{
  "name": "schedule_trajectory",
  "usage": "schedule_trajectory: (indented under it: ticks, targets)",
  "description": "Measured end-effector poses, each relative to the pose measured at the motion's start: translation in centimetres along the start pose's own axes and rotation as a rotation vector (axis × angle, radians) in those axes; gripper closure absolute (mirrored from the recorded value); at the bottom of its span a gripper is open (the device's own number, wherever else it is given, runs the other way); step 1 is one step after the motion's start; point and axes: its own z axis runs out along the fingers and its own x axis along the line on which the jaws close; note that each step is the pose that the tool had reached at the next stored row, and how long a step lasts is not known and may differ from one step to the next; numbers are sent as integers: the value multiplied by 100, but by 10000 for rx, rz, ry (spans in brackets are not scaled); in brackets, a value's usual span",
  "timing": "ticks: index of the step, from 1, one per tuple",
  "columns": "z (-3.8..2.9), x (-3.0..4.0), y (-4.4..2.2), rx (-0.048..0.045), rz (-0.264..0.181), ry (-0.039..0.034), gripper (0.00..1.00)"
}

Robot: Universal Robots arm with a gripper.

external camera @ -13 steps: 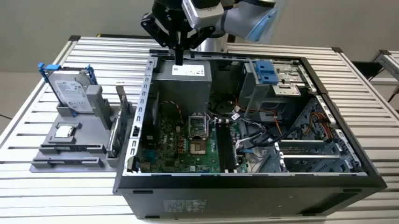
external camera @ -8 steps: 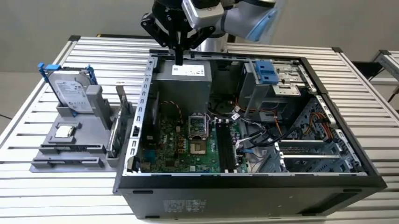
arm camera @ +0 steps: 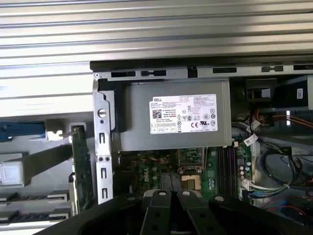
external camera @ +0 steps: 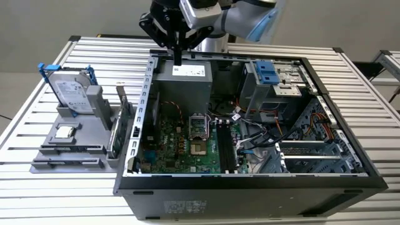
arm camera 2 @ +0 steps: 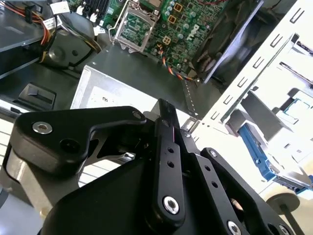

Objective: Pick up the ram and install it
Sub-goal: 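Reach for the ram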

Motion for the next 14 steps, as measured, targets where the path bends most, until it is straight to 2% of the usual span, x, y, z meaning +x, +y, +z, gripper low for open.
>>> schedule_trajectory:
  ticks: [14]
  targets:
    - [-2, 129, -8, -1, 1, 0, 100]
